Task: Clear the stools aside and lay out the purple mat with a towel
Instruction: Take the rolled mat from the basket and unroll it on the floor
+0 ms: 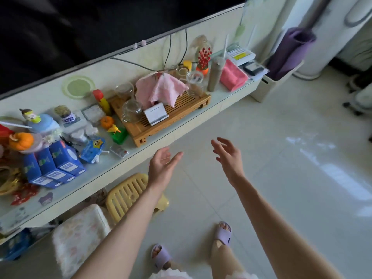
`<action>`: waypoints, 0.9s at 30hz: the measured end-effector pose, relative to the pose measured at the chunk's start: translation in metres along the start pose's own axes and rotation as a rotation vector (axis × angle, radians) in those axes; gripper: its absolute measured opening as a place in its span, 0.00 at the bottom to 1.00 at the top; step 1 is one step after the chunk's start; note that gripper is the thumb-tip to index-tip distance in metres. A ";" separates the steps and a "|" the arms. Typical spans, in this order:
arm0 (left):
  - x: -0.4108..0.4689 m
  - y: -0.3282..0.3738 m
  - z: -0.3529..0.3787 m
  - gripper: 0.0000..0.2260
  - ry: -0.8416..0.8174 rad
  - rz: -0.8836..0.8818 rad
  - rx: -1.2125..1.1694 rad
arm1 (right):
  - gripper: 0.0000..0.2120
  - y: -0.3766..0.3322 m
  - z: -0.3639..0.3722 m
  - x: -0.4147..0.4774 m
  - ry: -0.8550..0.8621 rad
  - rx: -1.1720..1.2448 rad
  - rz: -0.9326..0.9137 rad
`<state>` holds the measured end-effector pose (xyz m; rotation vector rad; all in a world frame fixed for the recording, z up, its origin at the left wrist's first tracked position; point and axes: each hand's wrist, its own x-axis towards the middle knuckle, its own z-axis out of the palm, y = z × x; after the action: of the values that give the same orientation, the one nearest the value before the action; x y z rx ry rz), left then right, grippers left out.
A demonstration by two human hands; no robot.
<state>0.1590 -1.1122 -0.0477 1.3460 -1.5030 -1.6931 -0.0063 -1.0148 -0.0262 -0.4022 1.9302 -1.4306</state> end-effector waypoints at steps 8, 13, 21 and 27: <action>0.026 0.053 0.153 0.32 -0.131 0.071 -0.020 | 0.18 -0.024 -0.146 0.060 0.128 0.069 -0.043; 0.046 0.093 0.269 0.34 -0.245 0.117 -0.001 | 0.18 -0.041 -0.250 0.107 0.241 0.130 -0.061; 0.094 0.146 0.422 0.35 -0.394 0.163 0.044 | 0.18 -0.066 -0.363 0.182 0.374 0.212 -0.085; 0.167 0.185 0.555 0.33 -0.468 0.197 0.083 | 0.19 -0.087 -0.459 0.290 0.499 0.235 -0.110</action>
<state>-0.4440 -1.0607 0.0134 0.8331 -1.9083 -1.9160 -0.5403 -0.8948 0.0254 -0.0385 2.1039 -1.9462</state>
